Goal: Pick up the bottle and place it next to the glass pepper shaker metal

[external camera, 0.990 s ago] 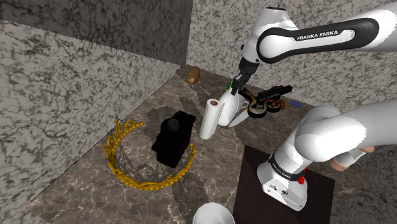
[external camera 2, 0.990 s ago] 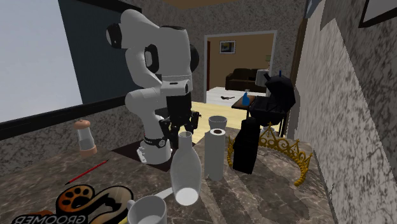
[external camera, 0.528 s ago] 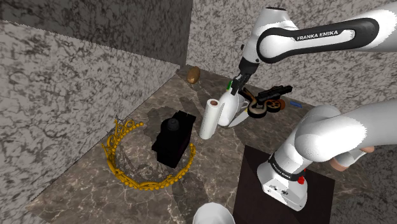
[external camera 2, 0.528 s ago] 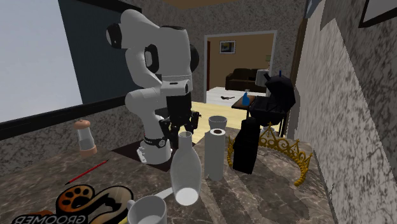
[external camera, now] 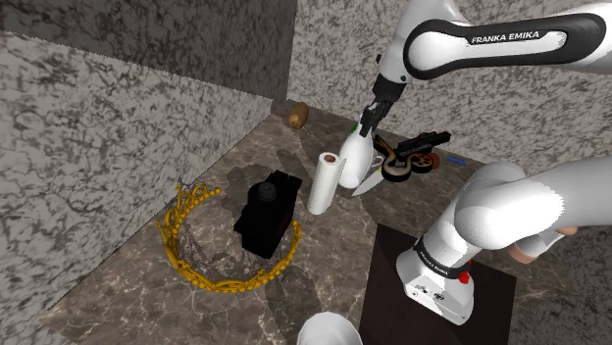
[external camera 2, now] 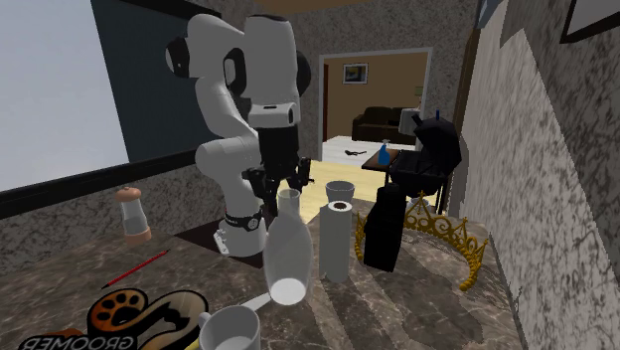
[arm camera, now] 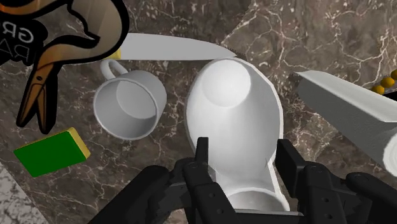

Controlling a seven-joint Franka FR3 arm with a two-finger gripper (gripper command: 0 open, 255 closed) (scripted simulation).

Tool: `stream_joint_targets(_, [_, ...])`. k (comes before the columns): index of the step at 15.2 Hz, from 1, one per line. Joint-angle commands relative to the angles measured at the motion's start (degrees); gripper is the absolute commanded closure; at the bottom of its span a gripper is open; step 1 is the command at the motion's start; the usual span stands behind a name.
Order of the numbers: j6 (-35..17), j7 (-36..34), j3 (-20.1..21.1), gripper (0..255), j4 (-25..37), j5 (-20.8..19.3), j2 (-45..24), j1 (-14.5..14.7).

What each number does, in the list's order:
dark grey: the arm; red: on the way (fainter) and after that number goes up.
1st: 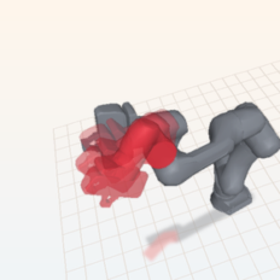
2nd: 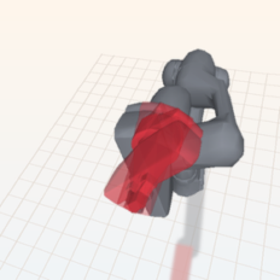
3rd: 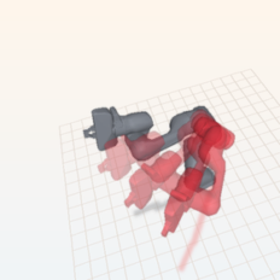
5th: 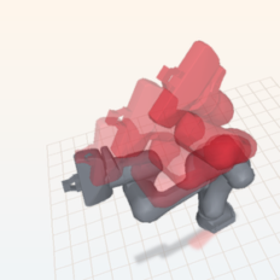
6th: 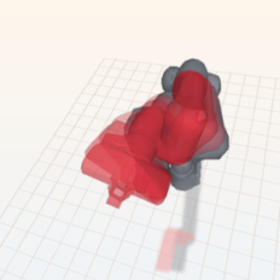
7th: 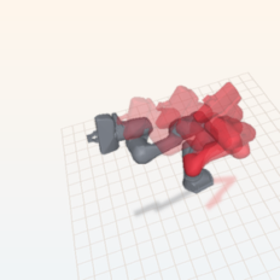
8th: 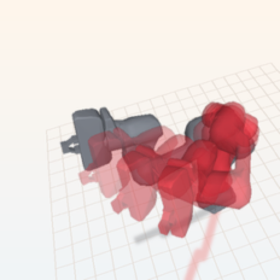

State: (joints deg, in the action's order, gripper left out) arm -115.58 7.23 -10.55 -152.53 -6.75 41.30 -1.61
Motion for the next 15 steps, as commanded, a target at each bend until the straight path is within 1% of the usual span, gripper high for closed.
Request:
stream_joint_targets(1, [1.6,0.0,0.2,255,1.4,0.2,0.3,0.1])
stream_joint_targets(15, [12.7,0.0,1.2,255,11.7,1.1,0.9,0.5])
